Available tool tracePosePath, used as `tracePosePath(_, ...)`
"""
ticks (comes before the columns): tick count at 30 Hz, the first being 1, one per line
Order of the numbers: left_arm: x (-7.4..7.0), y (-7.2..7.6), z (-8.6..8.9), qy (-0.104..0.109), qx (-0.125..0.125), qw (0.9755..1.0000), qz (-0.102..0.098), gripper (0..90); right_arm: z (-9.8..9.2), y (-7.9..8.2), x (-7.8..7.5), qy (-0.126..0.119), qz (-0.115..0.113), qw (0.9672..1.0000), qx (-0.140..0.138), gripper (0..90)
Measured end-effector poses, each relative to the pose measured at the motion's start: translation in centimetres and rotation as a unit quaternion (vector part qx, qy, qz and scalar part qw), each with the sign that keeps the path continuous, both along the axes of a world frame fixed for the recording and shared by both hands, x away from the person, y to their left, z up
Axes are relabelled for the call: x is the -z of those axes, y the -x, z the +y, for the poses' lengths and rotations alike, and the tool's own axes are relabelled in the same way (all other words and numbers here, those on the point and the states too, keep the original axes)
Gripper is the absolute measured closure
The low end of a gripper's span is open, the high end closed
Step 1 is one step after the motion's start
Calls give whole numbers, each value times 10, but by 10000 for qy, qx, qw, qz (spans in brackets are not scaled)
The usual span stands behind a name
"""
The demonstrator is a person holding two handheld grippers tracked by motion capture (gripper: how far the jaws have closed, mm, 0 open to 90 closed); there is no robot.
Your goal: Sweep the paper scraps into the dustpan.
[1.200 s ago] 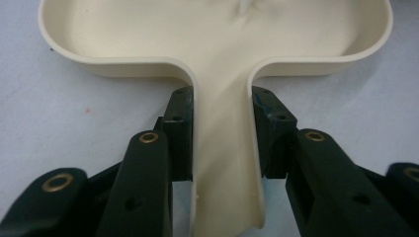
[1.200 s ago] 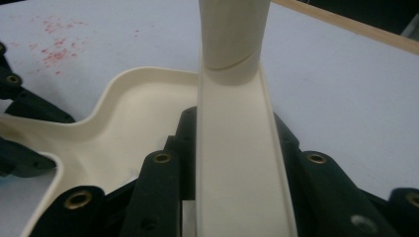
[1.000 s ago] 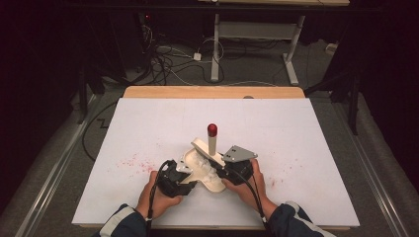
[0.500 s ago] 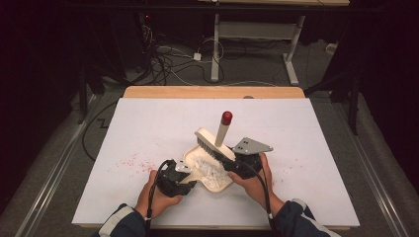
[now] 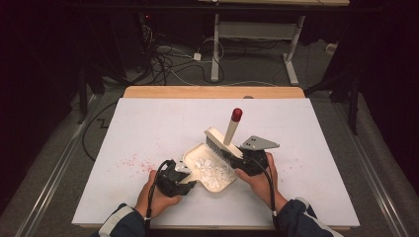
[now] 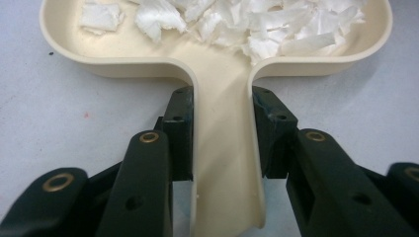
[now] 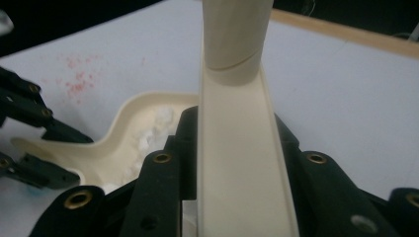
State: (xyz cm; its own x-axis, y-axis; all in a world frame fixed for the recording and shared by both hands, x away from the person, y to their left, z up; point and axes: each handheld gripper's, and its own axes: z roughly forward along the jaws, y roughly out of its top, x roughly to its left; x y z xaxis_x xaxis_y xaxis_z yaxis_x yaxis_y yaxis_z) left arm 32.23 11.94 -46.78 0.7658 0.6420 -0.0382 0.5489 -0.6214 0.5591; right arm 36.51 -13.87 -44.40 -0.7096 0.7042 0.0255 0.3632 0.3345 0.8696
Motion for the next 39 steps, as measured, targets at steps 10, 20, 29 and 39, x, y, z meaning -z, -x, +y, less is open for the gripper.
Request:
tracePosePath(10,2,0,1,-71,27,10000,10,637,-3,0,0,55,-27,10000,-33,678)
tracePosePath(20,2,0,1,-68,35,10000,-4,636,-13,17,-31,-516,-308,9980,-195,677)
tracePosePath(29,1,2,3,-65,38,10000,-9,637,-34,24,-26,258,-472,9986,-21,677)
tracePosePath(39,0,4,2,-95,27,10000,-9,637,-61,51,-7,813,-211,9963,175,677)
